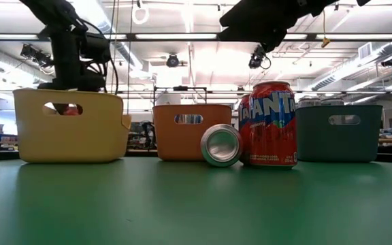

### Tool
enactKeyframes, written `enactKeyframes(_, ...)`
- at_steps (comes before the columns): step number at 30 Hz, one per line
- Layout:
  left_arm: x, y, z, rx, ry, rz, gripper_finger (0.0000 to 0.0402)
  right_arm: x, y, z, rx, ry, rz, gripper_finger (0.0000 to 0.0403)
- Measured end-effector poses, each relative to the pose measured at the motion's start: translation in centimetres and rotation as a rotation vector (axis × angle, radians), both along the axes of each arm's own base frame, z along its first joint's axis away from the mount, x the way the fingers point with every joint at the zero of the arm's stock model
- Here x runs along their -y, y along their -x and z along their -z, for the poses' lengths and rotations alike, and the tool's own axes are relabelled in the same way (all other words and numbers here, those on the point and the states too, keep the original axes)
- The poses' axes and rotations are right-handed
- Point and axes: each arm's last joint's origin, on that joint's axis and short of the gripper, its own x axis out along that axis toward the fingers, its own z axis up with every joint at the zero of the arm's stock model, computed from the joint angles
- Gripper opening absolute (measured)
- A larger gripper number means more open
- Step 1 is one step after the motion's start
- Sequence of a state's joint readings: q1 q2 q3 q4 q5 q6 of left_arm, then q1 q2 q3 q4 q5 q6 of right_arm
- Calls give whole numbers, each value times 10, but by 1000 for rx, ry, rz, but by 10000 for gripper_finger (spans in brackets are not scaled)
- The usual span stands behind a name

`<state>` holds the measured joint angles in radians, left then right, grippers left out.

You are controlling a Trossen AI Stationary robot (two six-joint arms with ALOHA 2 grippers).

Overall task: Sort soda cans
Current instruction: Put the orange soda can into the yellow bin

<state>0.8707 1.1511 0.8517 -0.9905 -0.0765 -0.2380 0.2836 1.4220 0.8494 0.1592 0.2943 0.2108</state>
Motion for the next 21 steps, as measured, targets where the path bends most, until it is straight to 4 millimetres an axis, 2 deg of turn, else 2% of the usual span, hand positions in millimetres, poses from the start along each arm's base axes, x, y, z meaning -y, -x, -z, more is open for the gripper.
enactKeyframes(12, -5, -3, -31, -9, -78, 37, 350, 0, 0, 0, 0, -4, 2, 156)
enactKeyframes(21, -5, -4, -79, 12, -182, 119, 341, 2, 0, 0, -11, 0, 6, 165)
